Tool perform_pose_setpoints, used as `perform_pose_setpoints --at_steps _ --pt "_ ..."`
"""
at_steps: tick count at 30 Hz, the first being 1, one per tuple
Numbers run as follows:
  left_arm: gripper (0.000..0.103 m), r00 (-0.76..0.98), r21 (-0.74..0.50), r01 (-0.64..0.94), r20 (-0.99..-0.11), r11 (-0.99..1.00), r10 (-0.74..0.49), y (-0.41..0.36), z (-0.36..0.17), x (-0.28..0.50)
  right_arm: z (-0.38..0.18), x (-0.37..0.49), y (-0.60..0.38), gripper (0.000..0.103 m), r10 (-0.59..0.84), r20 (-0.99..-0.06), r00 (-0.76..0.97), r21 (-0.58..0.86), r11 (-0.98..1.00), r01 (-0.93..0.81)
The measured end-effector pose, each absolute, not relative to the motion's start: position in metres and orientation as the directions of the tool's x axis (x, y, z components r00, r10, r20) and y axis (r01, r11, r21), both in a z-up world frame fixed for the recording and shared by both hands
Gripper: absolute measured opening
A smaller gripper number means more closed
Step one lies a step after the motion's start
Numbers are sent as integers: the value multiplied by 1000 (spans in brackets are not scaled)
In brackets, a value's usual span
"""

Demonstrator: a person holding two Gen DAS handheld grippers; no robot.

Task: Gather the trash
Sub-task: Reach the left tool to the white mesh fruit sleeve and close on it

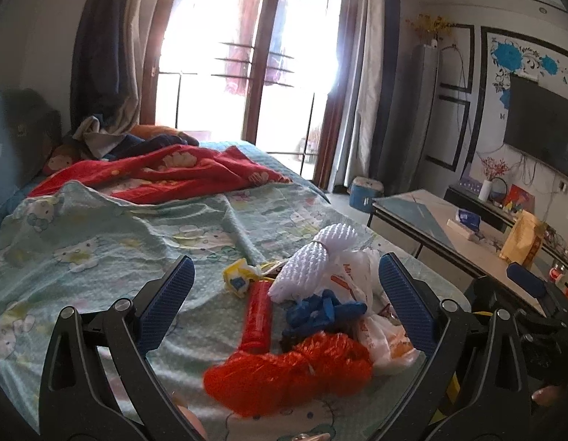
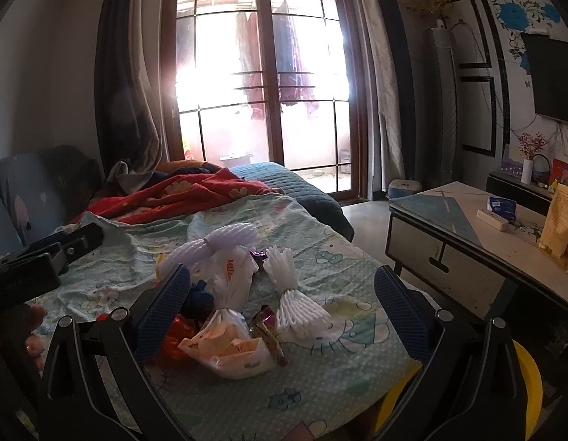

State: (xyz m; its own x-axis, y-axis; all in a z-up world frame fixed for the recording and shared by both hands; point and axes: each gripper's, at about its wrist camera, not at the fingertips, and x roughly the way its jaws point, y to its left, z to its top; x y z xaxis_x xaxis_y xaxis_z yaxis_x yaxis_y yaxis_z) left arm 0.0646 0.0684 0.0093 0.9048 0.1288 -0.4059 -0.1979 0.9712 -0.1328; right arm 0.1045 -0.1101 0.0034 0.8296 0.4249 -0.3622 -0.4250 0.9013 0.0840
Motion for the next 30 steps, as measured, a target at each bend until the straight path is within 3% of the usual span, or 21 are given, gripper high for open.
perform_pose_setpoints --at_steps 13,18,20,26,30 --pt "92 856 -117 -132 -515 984 53 76 -5 126 -21 168 -113 97 389 -508 768 69 908 -414" --pt "92 827 -184 -109 -562 977 -13 89 -17 142 -37 193 -111 96 393 -573 719 99 904 -416" --pt "91 814 -197 -102 -579 975 -32 93 -22 148 -45 202 -107 89 403 -604 688 112 897 -428" --pt "69 771 -269 -77 -627 960 -114 102 -39 162 -70 226 -102 71 434 -680 590 186 882 -433" --pt "64 749 -300 -70 -646 952 -149 102 -48 168 -87 234 -103 57 460 -713 529 245 870 -427"
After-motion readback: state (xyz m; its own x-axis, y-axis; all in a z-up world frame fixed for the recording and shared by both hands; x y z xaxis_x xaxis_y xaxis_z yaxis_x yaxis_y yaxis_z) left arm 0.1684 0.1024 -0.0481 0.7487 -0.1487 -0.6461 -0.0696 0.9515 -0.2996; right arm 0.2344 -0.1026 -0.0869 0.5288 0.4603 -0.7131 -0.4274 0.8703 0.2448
